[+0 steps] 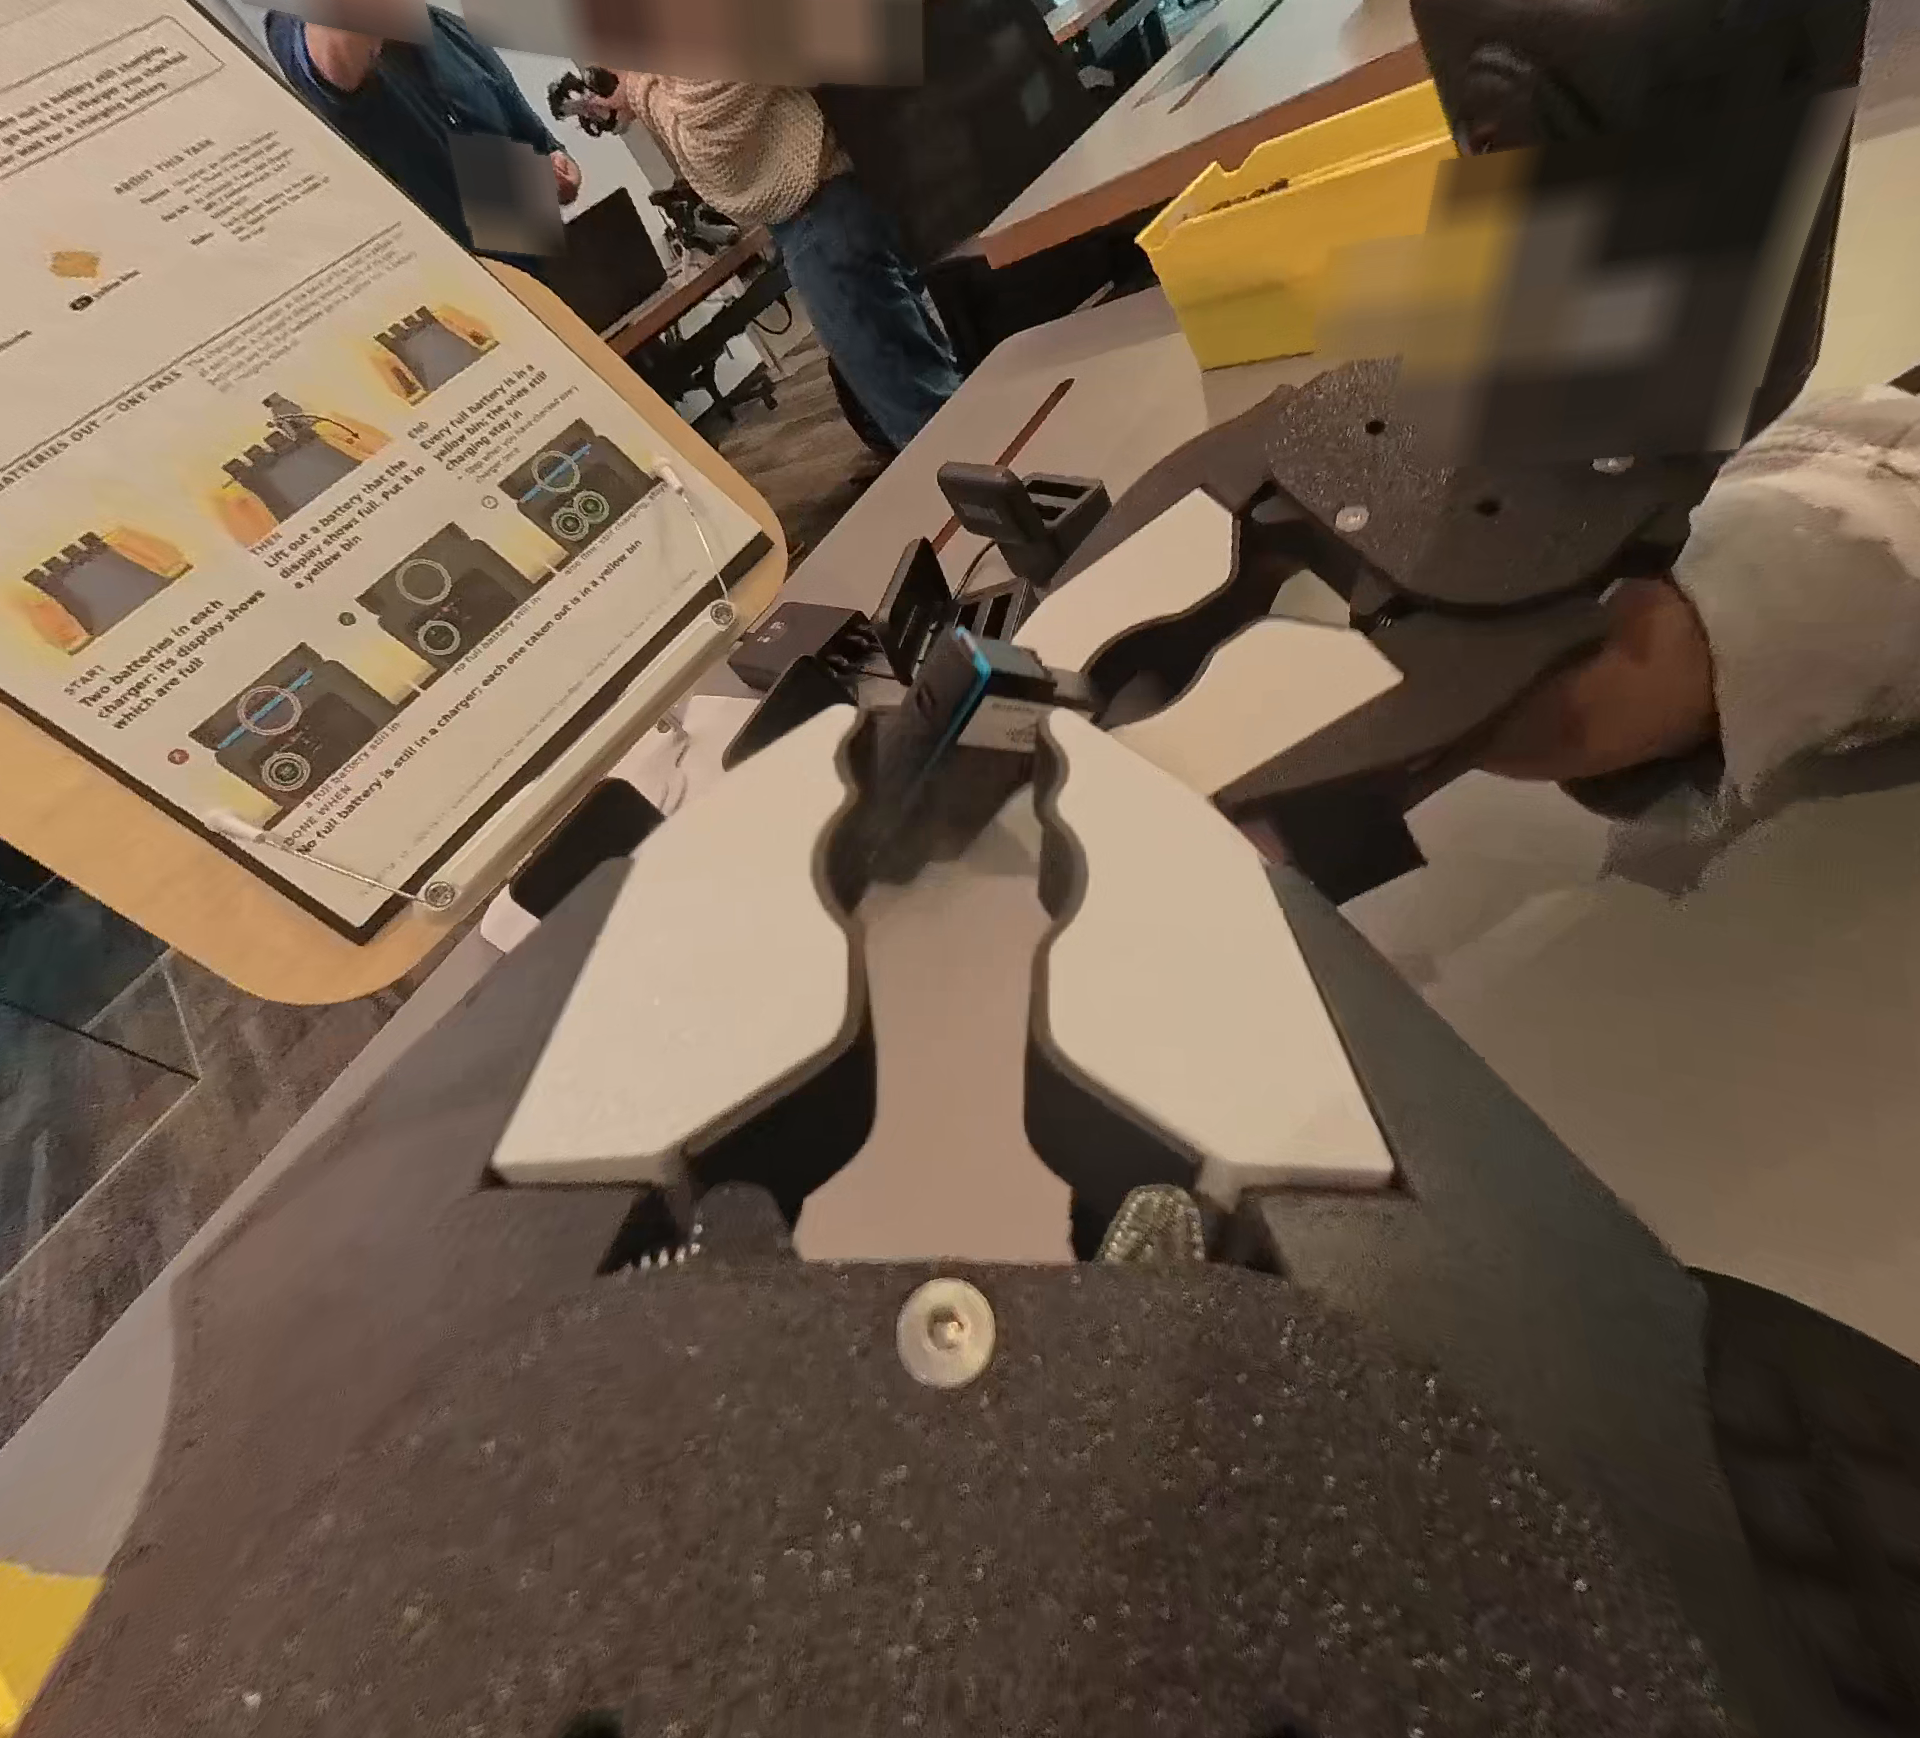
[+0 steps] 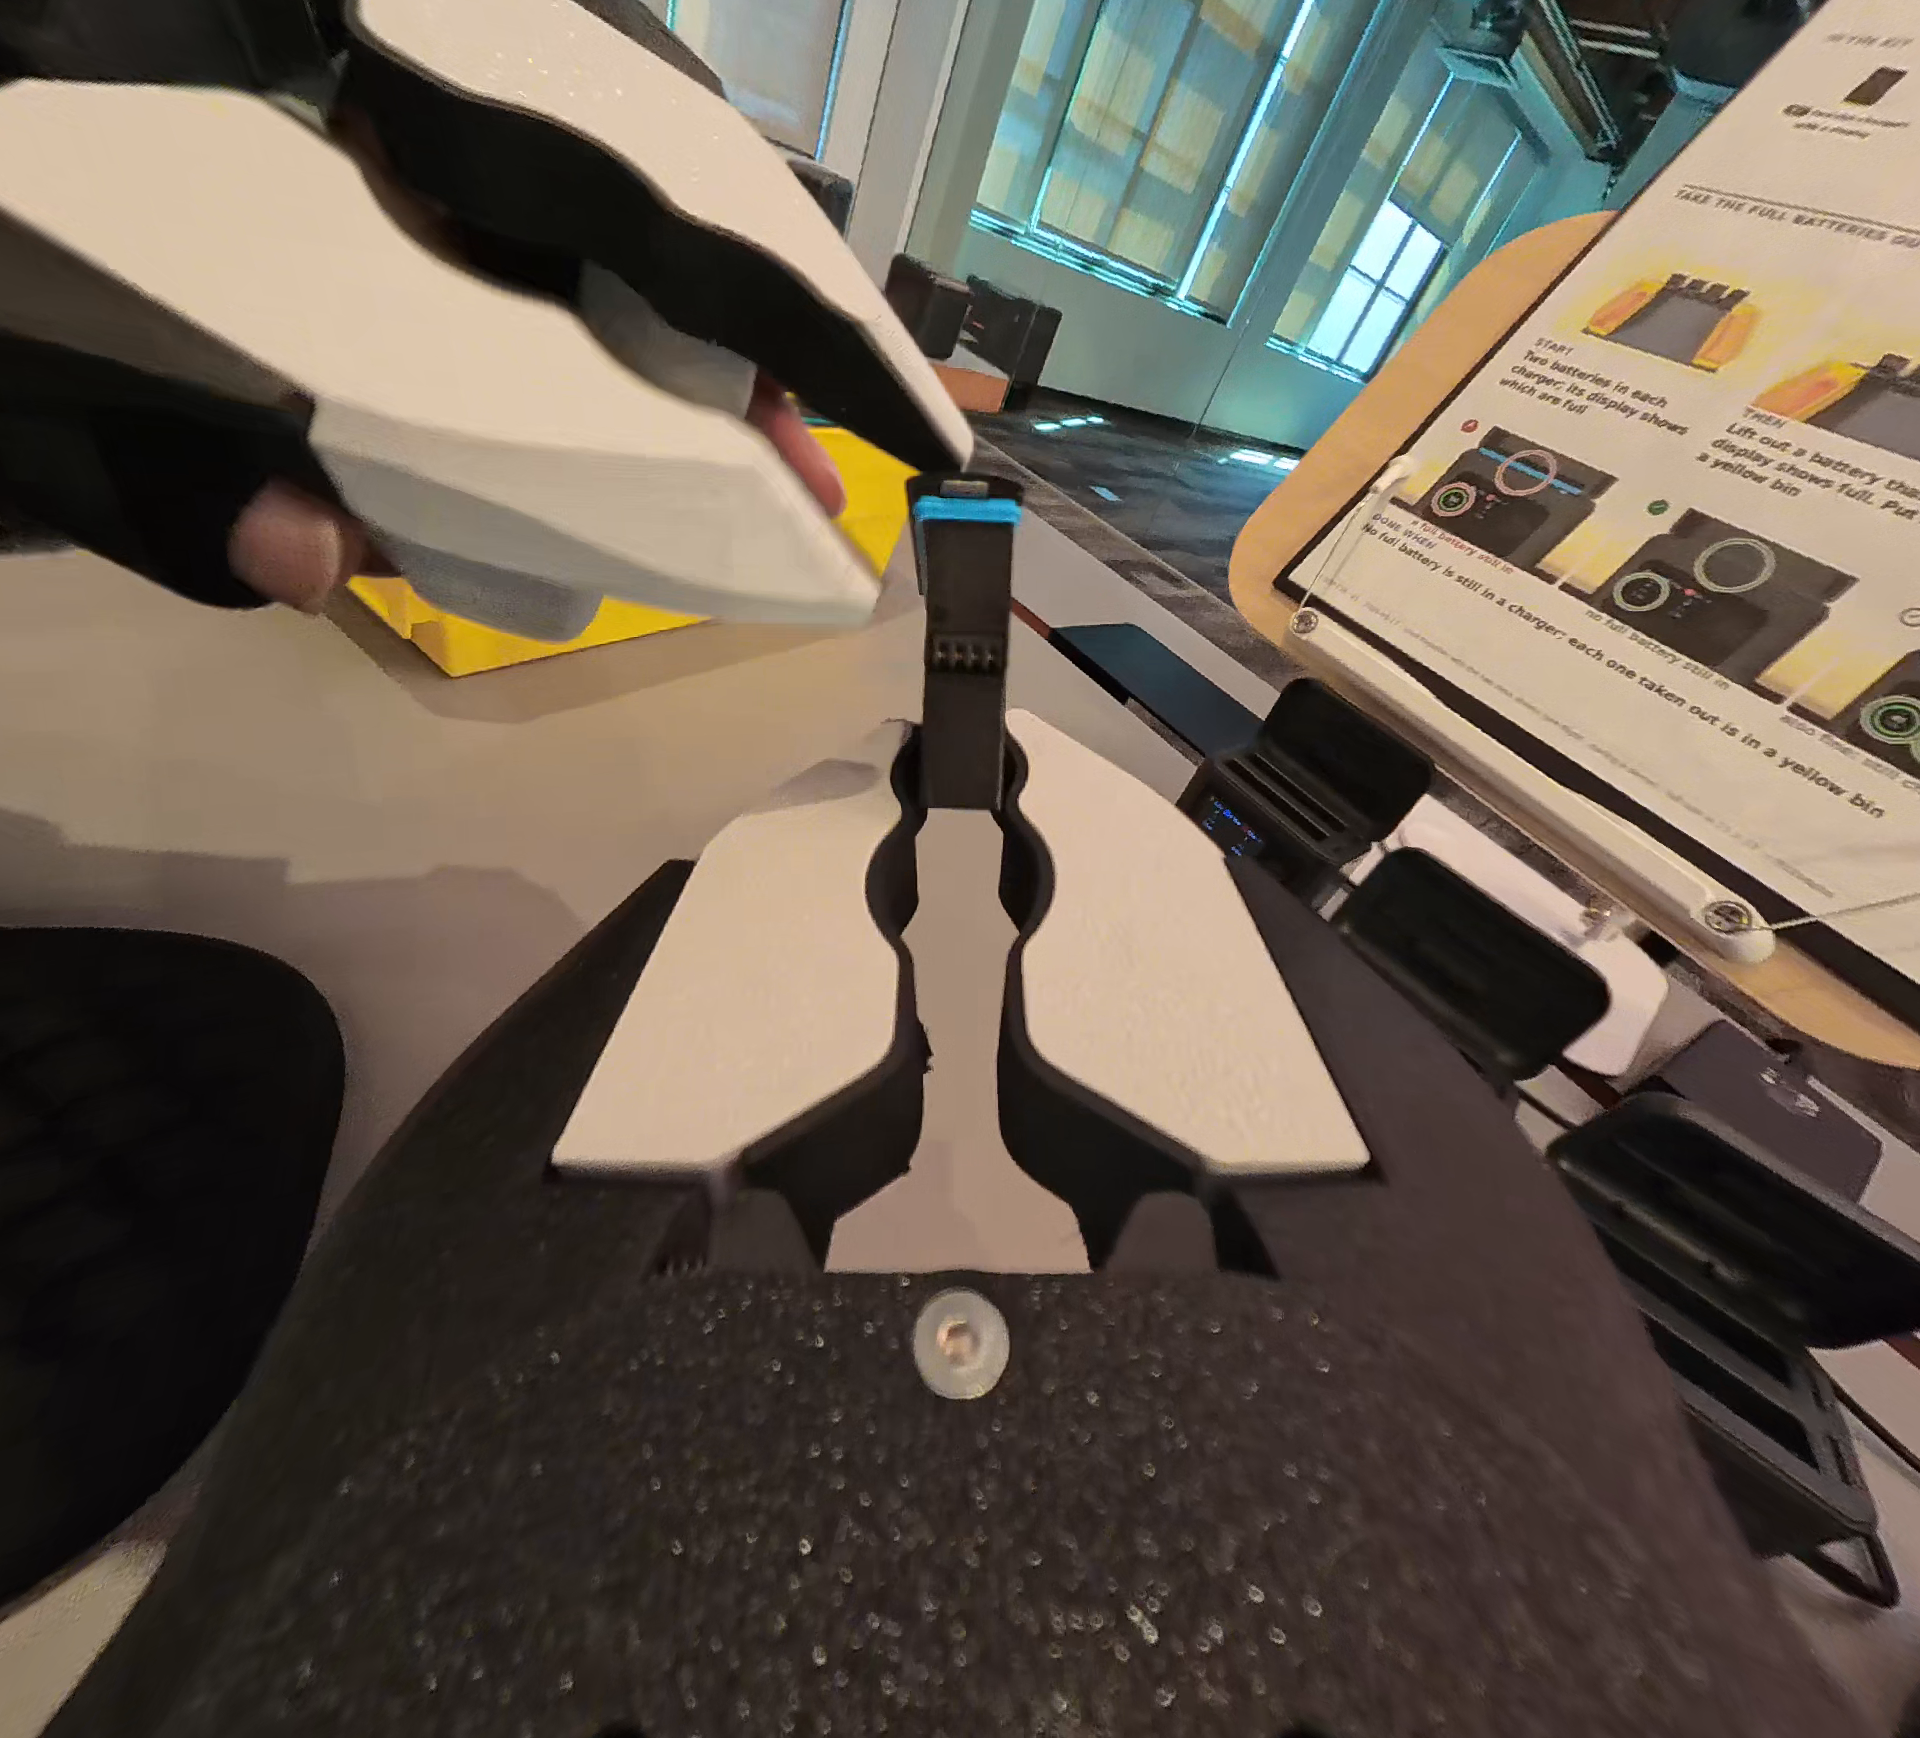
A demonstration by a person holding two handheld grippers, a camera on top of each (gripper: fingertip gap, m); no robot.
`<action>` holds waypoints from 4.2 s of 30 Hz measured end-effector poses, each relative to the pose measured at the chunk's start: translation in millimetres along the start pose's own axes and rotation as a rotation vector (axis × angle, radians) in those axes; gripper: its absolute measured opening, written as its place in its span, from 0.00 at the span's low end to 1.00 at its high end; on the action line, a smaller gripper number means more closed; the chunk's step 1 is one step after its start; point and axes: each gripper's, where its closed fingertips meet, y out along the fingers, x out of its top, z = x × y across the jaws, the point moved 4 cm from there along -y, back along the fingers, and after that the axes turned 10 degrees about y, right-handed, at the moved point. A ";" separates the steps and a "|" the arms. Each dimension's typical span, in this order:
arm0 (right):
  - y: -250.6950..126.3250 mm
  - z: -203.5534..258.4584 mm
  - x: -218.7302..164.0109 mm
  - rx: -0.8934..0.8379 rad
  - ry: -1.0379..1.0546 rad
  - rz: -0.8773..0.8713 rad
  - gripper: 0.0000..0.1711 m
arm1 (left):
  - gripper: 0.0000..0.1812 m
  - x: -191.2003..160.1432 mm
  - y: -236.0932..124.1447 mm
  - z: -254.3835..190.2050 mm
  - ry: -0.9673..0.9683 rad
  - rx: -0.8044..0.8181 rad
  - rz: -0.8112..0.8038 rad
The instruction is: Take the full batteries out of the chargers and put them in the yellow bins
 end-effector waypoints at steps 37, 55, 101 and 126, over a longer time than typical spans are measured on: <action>-78.2 -143.1 -18.6 -0.269 0.266 -0.057 0.06 | 0.08 -50.6 62.0 61.9 0.164 -0.144 0.338; -129.0 -176.4 -45.1 -0.526 0.200 0.033 0.00 | 0.08 -148.5 161.6 145.1 0.265 -0.472 0.596; -96.3 -91.3 -3.3 -0.148 -0.035 -0.108 0.06 | 0.16 10.3 137.7 3.4 -0.321 -0.858 -0.142; -75.4 -62.4 -30.0 -0.354 -1.037 0.086 0.06 | 0.18 -24.0 125.5 -6.3 -1.190 -0.937 0.265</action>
